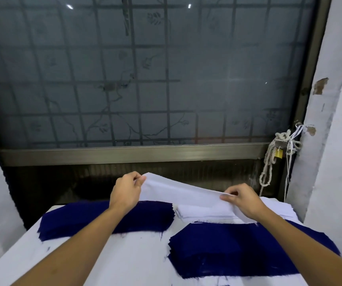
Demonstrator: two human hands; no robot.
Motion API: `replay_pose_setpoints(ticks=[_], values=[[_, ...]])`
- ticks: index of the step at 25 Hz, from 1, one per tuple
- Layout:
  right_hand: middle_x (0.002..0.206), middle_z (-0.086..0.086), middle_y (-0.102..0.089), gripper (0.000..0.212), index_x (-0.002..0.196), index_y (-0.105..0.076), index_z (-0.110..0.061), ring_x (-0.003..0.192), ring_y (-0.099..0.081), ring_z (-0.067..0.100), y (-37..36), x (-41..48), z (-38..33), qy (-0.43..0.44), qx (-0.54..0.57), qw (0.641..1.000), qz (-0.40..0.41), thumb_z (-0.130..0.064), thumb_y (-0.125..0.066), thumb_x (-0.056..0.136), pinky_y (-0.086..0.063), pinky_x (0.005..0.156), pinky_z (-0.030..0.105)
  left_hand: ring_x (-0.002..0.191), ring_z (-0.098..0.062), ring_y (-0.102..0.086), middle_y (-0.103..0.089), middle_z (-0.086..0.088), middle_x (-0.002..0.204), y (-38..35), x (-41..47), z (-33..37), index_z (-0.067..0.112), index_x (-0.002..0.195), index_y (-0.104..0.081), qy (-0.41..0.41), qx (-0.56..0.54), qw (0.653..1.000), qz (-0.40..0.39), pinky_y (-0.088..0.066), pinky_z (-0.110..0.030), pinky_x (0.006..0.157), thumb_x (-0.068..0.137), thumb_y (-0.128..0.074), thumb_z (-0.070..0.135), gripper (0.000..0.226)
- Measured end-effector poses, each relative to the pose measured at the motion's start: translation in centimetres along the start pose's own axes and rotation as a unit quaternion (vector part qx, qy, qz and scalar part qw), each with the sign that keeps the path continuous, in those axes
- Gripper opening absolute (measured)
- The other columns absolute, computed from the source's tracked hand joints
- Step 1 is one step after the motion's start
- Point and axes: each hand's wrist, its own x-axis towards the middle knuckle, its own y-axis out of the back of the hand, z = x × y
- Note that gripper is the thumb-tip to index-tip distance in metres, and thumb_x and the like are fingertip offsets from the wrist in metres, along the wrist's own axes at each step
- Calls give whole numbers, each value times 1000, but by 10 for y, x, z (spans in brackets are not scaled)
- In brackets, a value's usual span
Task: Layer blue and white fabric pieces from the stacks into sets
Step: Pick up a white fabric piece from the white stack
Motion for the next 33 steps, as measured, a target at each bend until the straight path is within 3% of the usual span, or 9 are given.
replay_pose_setpoints(ticks=[3,8,14,16,18,21,24,30,33], values=[[51,-12,-56,32,67,-68,-17,52,-53,5,5,-19,-5,-13,22,1000,1,-30,-67,96,-37,56,25,80,-8,-62,-68,7,83,23,-9,-20,20,93,-68,25,-8,999,20,-51,-34,75,103,-56,37,23],[60,3,-53,41,76,-66,3,61,-52,17,6,-57,-19,-17,89,996,11,-28,-61,100,-39,60,30,84,-5,-59,-64,15,84,64,-34,-47,25,93,-69,58,-59,995,50,-45,-30,79,98,-67,33,10],[63,3,-57,34,80,-63,-11,65,-55,20,-14,-108,-29,-33,135,990,-7,-28,-49,106,-44,67,32,79,-6,-64,-68,16,82,88,-90,-74,25,89,-70,59,-72,993,66,-52,-31,70,94,-71,37,12],[81,6,-64,27,101,-67,-10,81,-62,22,-25,-125,-23,-41,149,988,-25,-24,-46,108,-45,74,26,78,-8,-64,-68,13,82,85,-113,-84,24,89,-70,62,-63,993,76,-51,-28,66,94,-71,36,13],[98,-9,-70,20,106,-66,-22,97,-66,9,-37,-144,-13,-33,161,986,-42,-20,-46,107,-48,79,18,79,-10,-65,-68,11,84,79,-136,-95,24,89,-69,71,-55,994,61,-51,-29,67,93,-72,35,12],[106,-6,-70,17,107,-63,-25,101,-66,14,-54,-169,6,-49,152,986,-48,-18,-48,107,-53,85,32,90,-11,-64,-71,12,89,70,-167,-115,27,84,-69,84,-63,994,16,-50,-32,75,92,-73,36,13],[103,-7,-71,21,106,-63,-30,98,-68,18,-69,-192,25,-56,140,988,-37,-13,-50,104,-56,87,38,96,-12,-63,-71,8,95,62,-192,-131,30,86,-69,110,-20,994,-19,-49,-32,77,93,-72,41,13],[99,16,-71,33,103,-58,-44,95,-64,42,-88,-218,46,-59,78,995,-8,-11,-57,98,-50,74,41,70,-7,-59,-61,11,79,50,-226,-142,37,83,-58,123,85,988,-47,-39,-27,54,96,-64,47,17],[89,12,-70,33,102,-54,-47,71,-65,24,-90,-220,49,-42,21,999,-6,-15,-57,98,-44,64,34,69,-6,-58,-62,12,78,44,-233,-146,36,85,-56,119,102,987,-44,-39,-26,52,99,-59,47,18]])
